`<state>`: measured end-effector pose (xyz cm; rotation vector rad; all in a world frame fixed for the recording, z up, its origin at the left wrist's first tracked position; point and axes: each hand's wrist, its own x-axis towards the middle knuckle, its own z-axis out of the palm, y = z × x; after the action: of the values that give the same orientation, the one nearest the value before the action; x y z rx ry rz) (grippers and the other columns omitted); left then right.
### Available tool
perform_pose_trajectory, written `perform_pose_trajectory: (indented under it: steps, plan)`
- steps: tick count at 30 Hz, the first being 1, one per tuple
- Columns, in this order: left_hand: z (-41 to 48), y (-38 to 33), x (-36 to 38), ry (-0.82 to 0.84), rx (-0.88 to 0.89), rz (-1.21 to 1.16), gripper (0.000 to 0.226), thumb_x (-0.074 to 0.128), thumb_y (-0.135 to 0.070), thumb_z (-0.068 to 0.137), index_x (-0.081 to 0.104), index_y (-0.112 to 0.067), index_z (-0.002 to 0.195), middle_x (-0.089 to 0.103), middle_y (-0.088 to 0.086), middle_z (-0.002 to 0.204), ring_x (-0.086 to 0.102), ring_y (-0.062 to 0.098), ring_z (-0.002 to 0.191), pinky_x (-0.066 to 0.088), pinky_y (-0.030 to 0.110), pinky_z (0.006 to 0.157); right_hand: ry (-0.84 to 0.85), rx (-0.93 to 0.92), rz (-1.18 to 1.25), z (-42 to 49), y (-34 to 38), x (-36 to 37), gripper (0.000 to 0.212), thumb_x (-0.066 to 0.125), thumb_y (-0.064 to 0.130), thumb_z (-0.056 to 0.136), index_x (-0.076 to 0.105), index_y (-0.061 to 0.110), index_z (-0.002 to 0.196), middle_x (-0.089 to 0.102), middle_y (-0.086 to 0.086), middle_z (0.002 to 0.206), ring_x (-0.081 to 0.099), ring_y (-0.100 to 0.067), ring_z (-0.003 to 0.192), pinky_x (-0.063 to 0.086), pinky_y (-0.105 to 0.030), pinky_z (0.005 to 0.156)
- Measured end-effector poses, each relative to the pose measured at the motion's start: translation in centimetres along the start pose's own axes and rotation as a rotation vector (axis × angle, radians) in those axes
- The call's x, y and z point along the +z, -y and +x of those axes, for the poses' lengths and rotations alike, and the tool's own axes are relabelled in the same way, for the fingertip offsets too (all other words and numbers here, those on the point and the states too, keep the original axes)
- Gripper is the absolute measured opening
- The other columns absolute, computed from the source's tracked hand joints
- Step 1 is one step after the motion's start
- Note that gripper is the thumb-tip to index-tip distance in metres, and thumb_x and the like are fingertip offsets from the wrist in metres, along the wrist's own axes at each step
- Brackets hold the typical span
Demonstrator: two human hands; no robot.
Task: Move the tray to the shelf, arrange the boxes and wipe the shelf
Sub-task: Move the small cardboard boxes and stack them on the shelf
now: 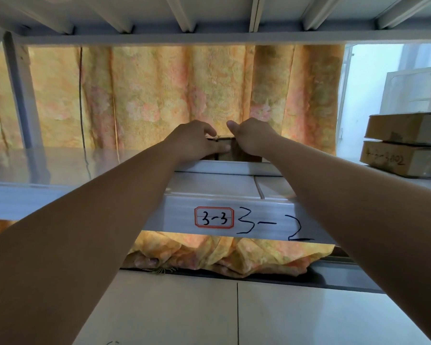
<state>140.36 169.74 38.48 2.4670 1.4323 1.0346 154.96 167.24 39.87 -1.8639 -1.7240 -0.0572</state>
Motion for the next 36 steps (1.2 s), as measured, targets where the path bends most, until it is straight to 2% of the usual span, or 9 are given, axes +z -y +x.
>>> perform_pose_trajectory:
  steps: [9, 12, 16, 19, 21, 23, 28, 32, 36]
  plan:
    - [0.1, 0.0, 0.3, 0.0, -0.002, 0.028, 0.053, 0.075, -0.036, 0.077, 0.057, -0.022, 0.125, 0.053, 0.002, 0.137, 0.049, 0.021, 0.124, 0.038, 0.028, 0.096, 0.051, -0.121, -0.049, 0.2, -1.4, -0.2, 0.054, 0.024, 0.045, 0.102, 0.056, 0.004, 0.089, 0.053, -0.012, 0.09, 0.049, -0.025, 0.086, 0.034, -0.029, 0.077]
    - [-0.1, -0.3, 0.3, -0.022, -0.042, 0.031, 0.051, 0.075, -0.037, 0.076, 0.058, -0.027, 0.123, 0.053, -0.002, 0.136, 0.048, 0.022, 0.126, 0.031, 0.048, 0.109, 0.034, -0.141, -0.072, 0.1, -1.3, -0.1, 0.053, 0.023, 0.042, 0.103, 0.046, 0.01, 0.069, 0.048, -0.01, 0.08, 0.047, -0.025, 0.084, 0.034, -0.029, 0.076]
    - [-0.5, -0.9, 0.2, -0.064, -0.043, 0.131, 0.047, 0.07, -0.043, 0.079, 0.057, -0.03, 0.123, 0.055, -0.007, 0.134, 0.047, 0.02, 0.127, 0.013, 0.058, 0.114, 0.015, -0.142, -0.044, 0.0, -1.4, 0.1, 0.059, 0.024, 0.046, 0.101, 0.062, 0.002, 0.093, 0.056, -0.01, 0.085, 0.051, -0.025, 0.086, 0.036, -0.03, 0.076]
    - [-0.6, -1.3, 0.0, -0.166, 0.036, 0.076, 0.041, 0.063, -0.04, 0.086, 0.057, -0.029, 0.124, 0.059, -0.006, 0.131, 0.052, 0.019, 0.121, 0.028, 0.05, 0.111, -0.122, -0.125, 0.007, -0.2, -1.3, -0.2, 0.057, 0.029, 0.052, 0.098, 0.063, 0.008, 0.111, 0.063, -0.011, 0.102, 0.055, -0.026, 0.093, 0.042, -0.033, 0.079]
    - [-0.6, -1.7, -0.4, -0.29, 0.064, -0.016, 0.034, 0.054, -0.029, 0.091, 0.057, -0.026, 0.125, 0.062, -0.003, 0.126, 0.058, 0.02, 0.112, 0.044, 0.04, 0.098, -0.231, -0.109, 0.068, -0.4, -1.1, -0.7, 0.05, 0.034, 0.051, 0.097, 0.062, 0.013, 0.114, 0.065, -0.009, 0.105, 0.054, -0.024, 0.091, 0.043, -0.032, 0.076]
    - [-0.4, -2.2, -0.9, -0.368, 0.064, -0.086, 0.033, 0.048, -0.018, 0.092, 0.058, -0.024, 0.122, 0.065, -0.002, 0.121, 0.061, 0.021, 0.106, 0.05, 0.036, 0.09, -0.317, -0.088, 0.091, -0.7, -0.9, -1.3, 0.043, 0.038, 0.047, 0.097, 0.061, 0.016, 0.116, 0.066, -0.008, 0.107, 0.058, -0.024, 0.093, 0.046, -0.032, 0.076]
    - [0.2, -4.7, -1.6, -0.322, 0.145, -0.19, 0.039, 0.043, -0.003, 0.089, 0.065, -0.019, 0.116, 0.066, 0.002, 0.121, 0.061, 0.02, 0.112, 0.049, 0.036, 0.096, -0.453, -0.045, 0.046, -2.5, -1.2, -3.1, 0.031, 0.042, 0.03, 0.094, 0.061, 0.02, 0.117, 0.066, -0.003, 0.115, 0.061, -0.023, 0.1, 0.049, -0.031, 0.078]
    - [-0.3, -8.9, -1.1, -0.24, 0.291, -0.229, 0.035, 0.044, -0.007, 0.091, 0.065, -0.016, 0.119, 0.066, 0.003, 0.122, 0.06, 0.019, 0.114, 0.046, 0.028, 0.096, -0.537, -0.039, -0.096, -4.6, -2.6, -4.9, 0.032, 0.044, 0.022, 0.091, 0.062, 0.024, 0.117, 0.065, -0.002, 0.119, 0.058, -0.025, 0.111, 0.049, -0.035, 0.086]
    - [-0.3, -13.0, 0.5, -0.278, 0.305, -0.172, 0.031, 0.049, -0.017, 0.089, 0.063, -0.022, 0.117, 0.066, -0.002, 0.119, 0.061, 0.019, 0.106, 0.05, 0.035, 0.09, -0.72, 0.052, -0.281, -6.0, -4.7, -8.1, 0.029, 0.045, 0.022, 0.09, 0.066, 0.019, 0.109, 0.066, -0.006, 0.107, 0.054, -0.027, 0.107, 0.042, -0.033, 0.075]
